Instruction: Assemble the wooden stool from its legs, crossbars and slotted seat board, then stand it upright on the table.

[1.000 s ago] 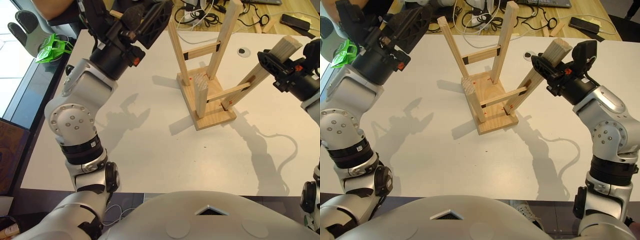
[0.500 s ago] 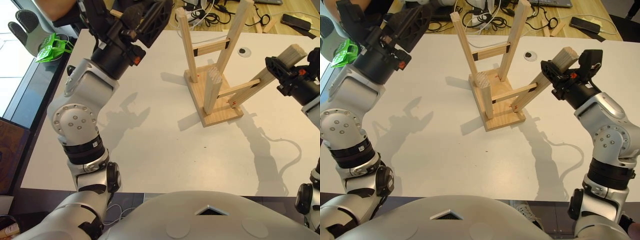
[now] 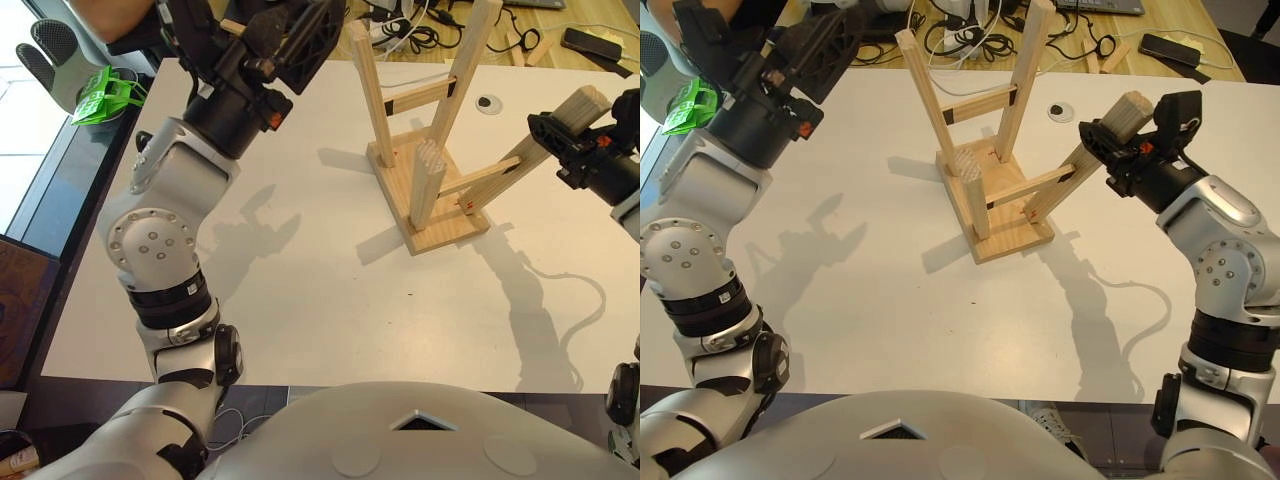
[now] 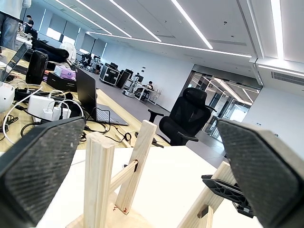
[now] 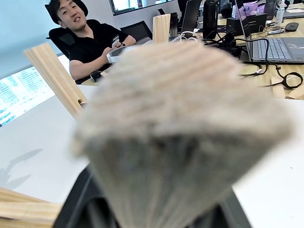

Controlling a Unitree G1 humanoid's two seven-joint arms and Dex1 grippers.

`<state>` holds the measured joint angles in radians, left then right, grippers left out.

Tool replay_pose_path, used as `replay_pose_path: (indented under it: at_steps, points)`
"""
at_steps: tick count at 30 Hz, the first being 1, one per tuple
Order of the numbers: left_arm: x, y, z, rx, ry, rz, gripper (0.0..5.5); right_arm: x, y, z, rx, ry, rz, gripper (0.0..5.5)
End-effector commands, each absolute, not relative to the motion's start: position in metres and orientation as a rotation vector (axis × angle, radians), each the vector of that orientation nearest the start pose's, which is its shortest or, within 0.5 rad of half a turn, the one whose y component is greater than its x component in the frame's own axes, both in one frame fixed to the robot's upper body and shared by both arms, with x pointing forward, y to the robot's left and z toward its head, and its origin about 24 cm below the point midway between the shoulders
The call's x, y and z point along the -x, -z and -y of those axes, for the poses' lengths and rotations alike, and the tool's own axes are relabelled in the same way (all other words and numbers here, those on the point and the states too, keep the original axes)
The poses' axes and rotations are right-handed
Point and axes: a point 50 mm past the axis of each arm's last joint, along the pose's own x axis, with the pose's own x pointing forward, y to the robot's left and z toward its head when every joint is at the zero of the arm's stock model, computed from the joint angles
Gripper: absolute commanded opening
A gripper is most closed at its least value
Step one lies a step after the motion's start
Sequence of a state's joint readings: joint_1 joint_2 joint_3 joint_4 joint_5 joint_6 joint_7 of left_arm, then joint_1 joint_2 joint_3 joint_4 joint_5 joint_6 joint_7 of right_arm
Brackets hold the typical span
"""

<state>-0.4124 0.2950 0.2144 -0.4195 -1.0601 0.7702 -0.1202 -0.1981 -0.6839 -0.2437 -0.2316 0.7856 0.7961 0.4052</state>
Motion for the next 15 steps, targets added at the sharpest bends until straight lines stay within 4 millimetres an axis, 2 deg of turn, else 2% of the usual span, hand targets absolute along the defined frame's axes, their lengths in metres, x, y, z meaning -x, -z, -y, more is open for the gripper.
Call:
replay_pose_path:
  at_steps: [1, 4, 11, 15]
  points:
    - [-0.271, -0.206, -0.145, 0.51, 0.686, 0.116, 5.09, -0.259, -0.116, 0.254, -0.067, -0.409, -0.436, 1.04]
    - [-0.271, -0.207, -0.144, 0.512, 0.682, 0.125, 5.09, -0.261, -0.117, 0.256, -0.103, -0.44, -0.401, 1.04]
    - [-0.267, -0.205, -0.134, 0.54, 0.685, 0.149, 5.09, -0.267, -0.119, 0.282, -0.113, -0.428, -0.337, 1.02]
    - [-0.265, -0.203, -0.13, 0.557, 0.683, 0.152, 5.09, -0.272, -0.122, 0.282, -0.104, -0.44, -0.312, 1.02]
